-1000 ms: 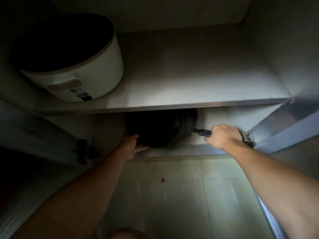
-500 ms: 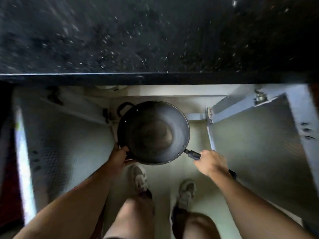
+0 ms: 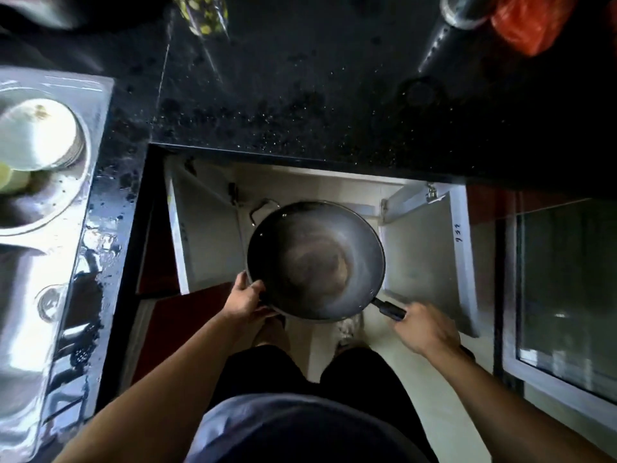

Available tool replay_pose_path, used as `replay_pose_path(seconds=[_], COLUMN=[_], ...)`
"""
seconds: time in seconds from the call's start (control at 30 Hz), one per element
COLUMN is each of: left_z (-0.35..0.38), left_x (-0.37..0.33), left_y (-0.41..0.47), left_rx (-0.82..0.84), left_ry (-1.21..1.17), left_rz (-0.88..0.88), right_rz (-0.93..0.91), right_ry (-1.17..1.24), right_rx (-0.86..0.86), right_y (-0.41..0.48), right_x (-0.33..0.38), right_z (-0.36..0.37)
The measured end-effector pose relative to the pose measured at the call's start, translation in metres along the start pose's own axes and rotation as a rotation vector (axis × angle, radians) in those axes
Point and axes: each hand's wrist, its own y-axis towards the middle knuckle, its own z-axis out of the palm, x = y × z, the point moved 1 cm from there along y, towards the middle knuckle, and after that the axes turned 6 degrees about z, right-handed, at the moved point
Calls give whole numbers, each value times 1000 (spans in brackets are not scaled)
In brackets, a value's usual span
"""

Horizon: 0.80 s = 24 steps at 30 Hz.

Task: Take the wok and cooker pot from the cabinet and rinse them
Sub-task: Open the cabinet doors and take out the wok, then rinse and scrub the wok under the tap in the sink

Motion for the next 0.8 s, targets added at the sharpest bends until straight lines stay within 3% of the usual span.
replay_pose_path(seconds=[0.23,0.37,0.6,0.8], left_z=[9,-7,-84,-183], left_x=[3,5,-8,-24], left_y=[-111,-148,-177,-180], left_rx=[-103,-226,-456,-601], left_ry=[-170,-277,-529,-664], left_rz=[185,304,456,544], right_rz=[-225,-379,-620,-843], right_ry=[-99,-164,-251,-302], right_rx=[-170,-246,-337,-394], right_y=[-30,-39,-61,-92], right_x=[-39,-20,102,245], right_z=[-73,-131,-217,-236])
